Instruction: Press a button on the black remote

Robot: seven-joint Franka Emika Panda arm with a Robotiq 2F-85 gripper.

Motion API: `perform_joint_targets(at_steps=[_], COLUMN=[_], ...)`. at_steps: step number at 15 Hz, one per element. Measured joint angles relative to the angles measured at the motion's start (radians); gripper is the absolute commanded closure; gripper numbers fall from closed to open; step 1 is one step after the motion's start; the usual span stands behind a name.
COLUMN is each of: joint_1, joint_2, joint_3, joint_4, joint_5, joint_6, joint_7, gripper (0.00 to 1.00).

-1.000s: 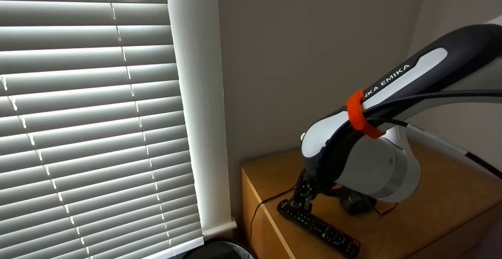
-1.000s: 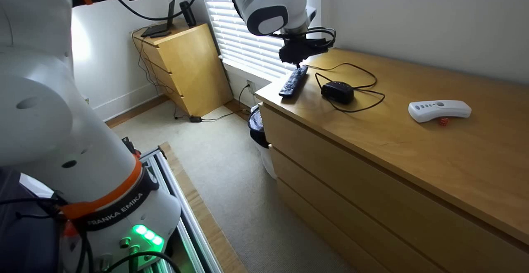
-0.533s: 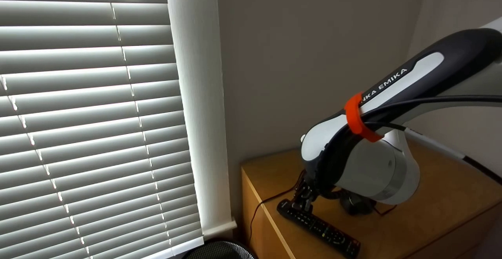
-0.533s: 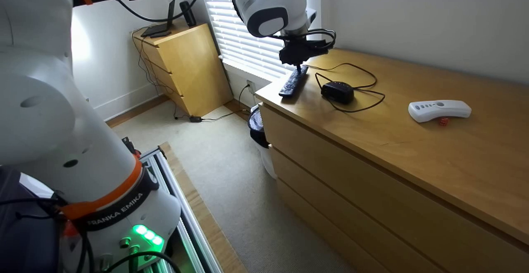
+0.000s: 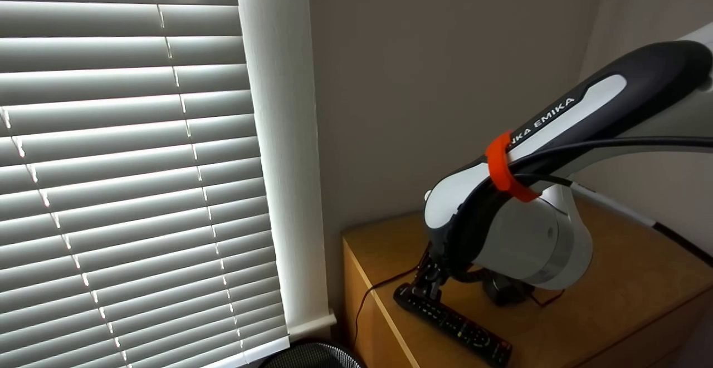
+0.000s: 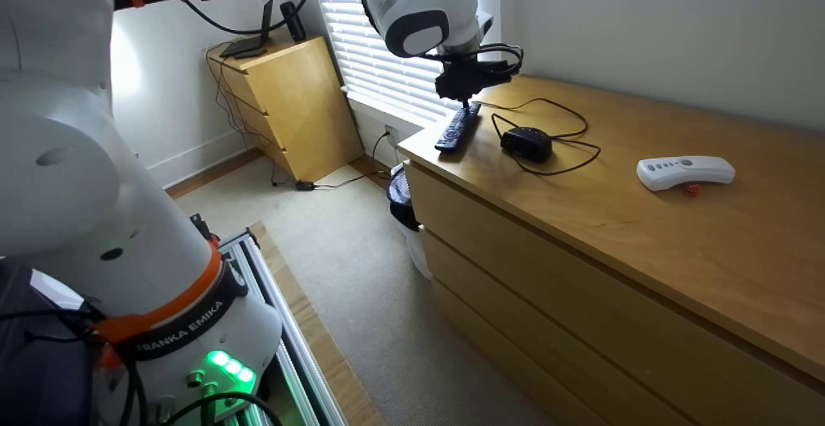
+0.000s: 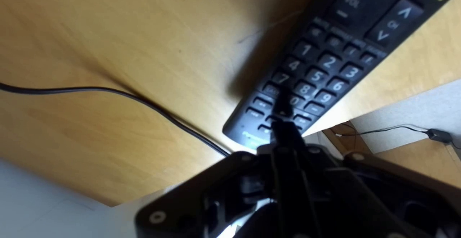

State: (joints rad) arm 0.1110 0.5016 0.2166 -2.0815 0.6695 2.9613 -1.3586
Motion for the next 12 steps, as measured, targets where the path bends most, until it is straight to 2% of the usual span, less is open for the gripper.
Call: perform_joint_targets(at_steps=[12], joint_1=[0.008], joint_2=[0.006], joint_3=[-0.012], joint_4=[0.015], joint_5=[0.000], joint_6=[0.000], joint_7=[0.001], gripper=[1.00])
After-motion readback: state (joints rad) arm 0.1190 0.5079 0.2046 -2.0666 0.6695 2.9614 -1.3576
